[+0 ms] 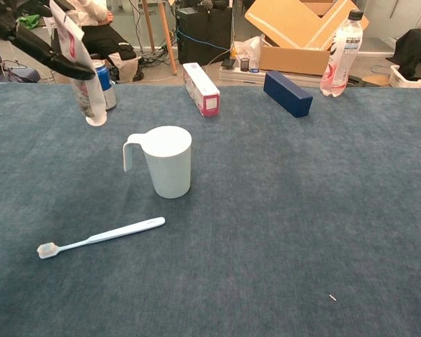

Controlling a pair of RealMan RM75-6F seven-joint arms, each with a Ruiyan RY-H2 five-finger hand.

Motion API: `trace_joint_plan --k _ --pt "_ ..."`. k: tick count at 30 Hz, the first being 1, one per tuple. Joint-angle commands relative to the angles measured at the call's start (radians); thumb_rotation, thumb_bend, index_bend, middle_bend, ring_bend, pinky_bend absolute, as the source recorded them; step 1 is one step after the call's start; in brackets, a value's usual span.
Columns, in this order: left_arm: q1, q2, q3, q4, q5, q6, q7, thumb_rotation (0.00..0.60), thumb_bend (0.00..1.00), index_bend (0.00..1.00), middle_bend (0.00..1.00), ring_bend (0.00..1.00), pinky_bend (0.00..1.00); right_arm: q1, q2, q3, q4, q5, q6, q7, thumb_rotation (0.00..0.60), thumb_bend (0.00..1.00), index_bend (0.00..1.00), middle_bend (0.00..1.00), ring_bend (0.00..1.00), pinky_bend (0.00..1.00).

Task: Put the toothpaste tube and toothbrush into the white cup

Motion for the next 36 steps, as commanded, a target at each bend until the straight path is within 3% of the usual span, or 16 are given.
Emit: trace_joint_plan --k 1,19,36 --pt "-0.037 -0.018 -0.021 -0.014 -0.052 -0.008 0.005 0.600 0.04 0.70 0.00 0.00 0.00 -0.001 0.001 0.000 -0.001 0.000 0.001 0.002 0.600 0.00 0.02 0.11 0.03 0.35" --pt "-0.179 -0.121 -0.021 0.011 -0.155 -0.008 0.045 0.600 0.04 0.71 0.00 0.00 0.00 -0.005 0.010 -0.002 -0.005 -0.011 0.007 0.017 0.600 0.00 0.02 0.11 0.03 0.35" --pt "-0.223 -0.158 0.001 0.095 -0.186 -0.025 0.010 0.600 0.04 0.71 0.00 0.00 0.00 -0.005 0.010 -0.003 -0.007 -0.013 0.005 0.017 0.600 0.00 0.02 0.11 0.03 0.35"
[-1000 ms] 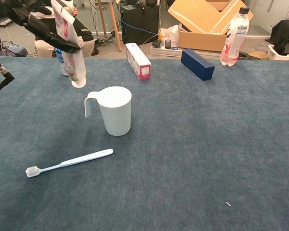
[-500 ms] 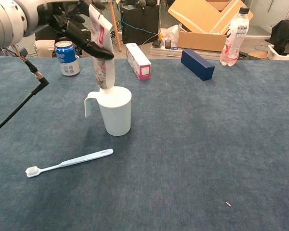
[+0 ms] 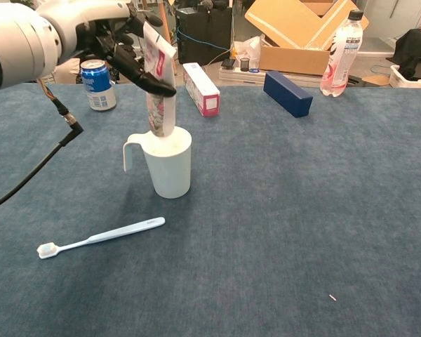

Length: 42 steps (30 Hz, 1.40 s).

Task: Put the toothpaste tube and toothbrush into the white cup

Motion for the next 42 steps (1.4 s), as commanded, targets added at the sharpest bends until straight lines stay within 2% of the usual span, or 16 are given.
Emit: trace_joint_plan --k 1,23,42 --pt "-0.001 -0.001 0.006 0.011 -0.005 -0.004 -0.009 0.600 0.04 0.71 0.00 0.00 0.00 0.000 0.000 0.000 0.000 0.000 0.000 0.001 0.600 0.00 0.02 0.11 0.03 0.35" --pt "-0.002 -0.058 0.041 0.169 -0.038 -0.093 -0.120 0.600 0.04 0.71 0.00 0.00 0.00 -0.001 0.005 0.001 -0.002 -0.002 -0.001 0.011 0.600 0.00 0.02 0.11 0.03 0.35" --pt "-0.018 -0.109 0.050 0.278 -0.071 -0.157 -0.154 0.600 0.04 0.70 0.00 0.00 0.00 -0.002 0.012 0.001 -0.003 -0.002 -0.002 0.025 0.600 0.00 0.02 0.11 0.03 0.35"
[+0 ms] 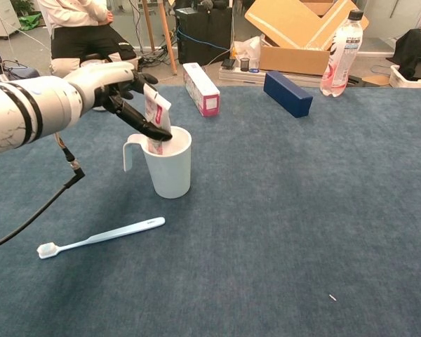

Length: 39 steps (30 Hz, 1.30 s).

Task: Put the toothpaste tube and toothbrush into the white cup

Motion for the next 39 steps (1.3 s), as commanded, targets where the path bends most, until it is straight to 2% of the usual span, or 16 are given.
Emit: trace_joint_plan --k 1,18,39 --pt "-0.002 -0.004 0.001 0.009 -0.005 -0.007 -0.003 0.600 0.04 0.70 0.00 0.00 0.00 0.000 0.001 0.000 0.000 0.000 -0.001 0.001 0.600 0.00 0.02 0.11 0.03 0.35" --pt "-0.008 -0.024 0.010 0.046 -0.026 -0.030 -0.006 0.600 0.04 0.69 0.00 0.00 0.00 -0.001 0.003 -0.002 -0.002 -0.004 0.001 0.006 0.600 0.00 0.02 0.11 0.03 0.35" --pt "-0.002 -0.011 0.006 0.024 -0.021 -0.024 -0.011 0.600 0.04 0.44 0.00 0.00 0.00 0.000 0.001 -0.003 0.000 -0.006 -0.002 0.003 0.600 0.00 0.02 0.11 0.03 0.35"
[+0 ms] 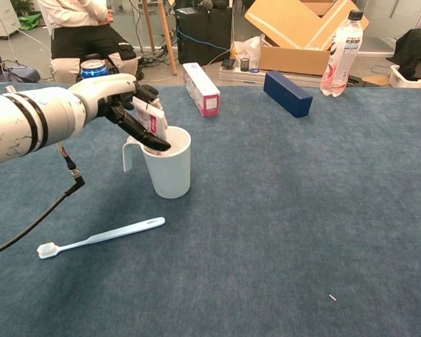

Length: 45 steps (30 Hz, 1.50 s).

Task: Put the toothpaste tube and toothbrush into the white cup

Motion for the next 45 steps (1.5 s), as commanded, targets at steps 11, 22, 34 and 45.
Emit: trace_joint_plan --k 11,22,34,45 --pt "0.011 0.033 -0.007 -0.086 0.020 0.040 0.007 0.600 0.04 0.34 0.00 0.00 0.00 0.002 -0.004 -0.002 0.002 -0.002 -0.004 -0.008 0.600 0.00 0.02 0.11 0.03 0.35" --pt "0.022 0.091 -0.003 -0.256 0.026 0.177 0.112 0.600 0.04 0.12 0.00 0.00 0.00 0.003 -0.007 -0.003 0.002 -0.001 -0.006 -0.014 0.600 0.00 0.02 0.11 0.03 0.35" --pt "0.060 0.151 0.042 -0.438 0.051 0.356 0.237 0.600 0.04 0.04 0.00 0.00 0.00 0.002 -0.005 0.000 0.001 0.002 -0.003 -0.011 0.600 0.00 0.02 0.11 0.03 0.35" --pt "0.161 0.192 0.198 -0.505 0.201 0.480 0.314 0.600 0.04 0.00 0.00 0.00 0.00 0.000 -0.003 0.002 0.000 0.002 0.004 -0.007 0.600 0.00 0.02 0.11 0.03 0.35"
